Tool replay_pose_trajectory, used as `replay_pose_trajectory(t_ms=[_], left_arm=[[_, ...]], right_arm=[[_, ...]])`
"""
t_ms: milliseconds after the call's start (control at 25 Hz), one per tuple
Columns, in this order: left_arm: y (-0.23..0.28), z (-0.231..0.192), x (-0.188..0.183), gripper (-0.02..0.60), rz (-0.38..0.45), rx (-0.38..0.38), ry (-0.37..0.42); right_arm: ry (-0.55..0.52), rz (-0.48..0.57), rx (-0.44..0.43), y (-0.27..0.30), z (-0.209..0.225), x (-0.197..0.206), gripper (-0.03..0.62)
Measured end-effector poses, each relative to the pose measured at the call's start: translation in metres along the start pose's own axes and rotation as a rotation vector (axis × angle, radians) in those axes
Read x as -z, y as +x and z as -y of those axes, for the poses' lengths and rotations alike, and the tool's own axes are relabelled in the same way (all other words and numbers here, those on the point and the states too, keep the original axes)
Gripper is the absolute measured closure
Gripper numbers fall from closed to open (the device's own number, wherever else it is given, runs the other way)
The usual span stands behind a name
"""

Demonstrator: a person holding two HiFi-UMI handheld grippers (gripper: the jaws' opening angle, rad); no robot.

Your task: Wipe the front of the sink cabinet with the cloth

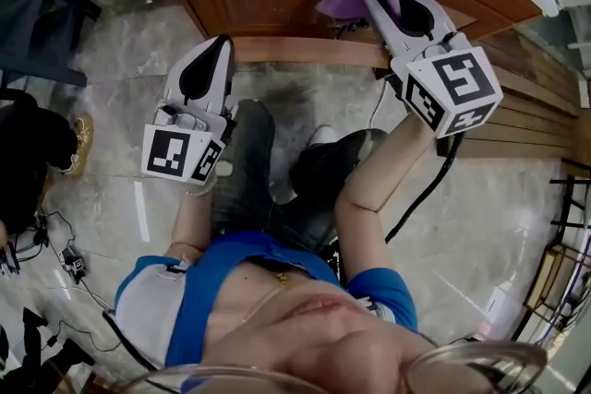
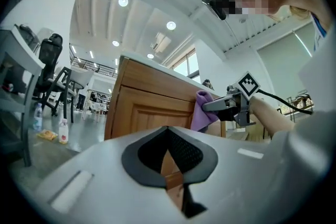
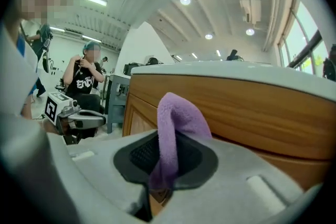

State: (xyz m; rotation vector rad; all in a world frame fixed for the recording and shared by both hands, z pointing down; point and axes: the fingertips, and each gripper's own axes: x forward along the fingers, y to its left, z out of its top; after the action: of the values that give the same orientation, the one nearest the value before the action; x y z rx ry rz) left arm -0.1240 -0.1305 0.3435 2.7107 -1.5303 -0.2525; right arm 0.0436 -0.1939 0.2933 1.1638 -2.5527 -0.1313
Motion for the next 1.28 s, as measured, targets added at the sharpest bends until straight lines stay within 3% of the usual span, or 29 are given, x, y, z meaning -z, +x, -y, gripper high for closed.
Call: replay_pose_trajectory(t_ms=[400,920,1280], left_arm=[[-0.026,-0.021,0.001,0.583,-0.017,-0.074,-0.002],[-0.05,-0.03,0.014,0.583,-0.037,-0.116,-0.032],[-0.082,-0.048,0.017,0.583,-0.043,-0.201,-0.026]], right_arm=[[0.027,0.072,-0.026,0.013,-0.007,-0.008,0.539],[-0.029,0.12,-0.15,0.054,-0.052,-0.021,0.539],[-0.066,0.16,-0.252,0.082,-0.094,-0.039,0.54]])
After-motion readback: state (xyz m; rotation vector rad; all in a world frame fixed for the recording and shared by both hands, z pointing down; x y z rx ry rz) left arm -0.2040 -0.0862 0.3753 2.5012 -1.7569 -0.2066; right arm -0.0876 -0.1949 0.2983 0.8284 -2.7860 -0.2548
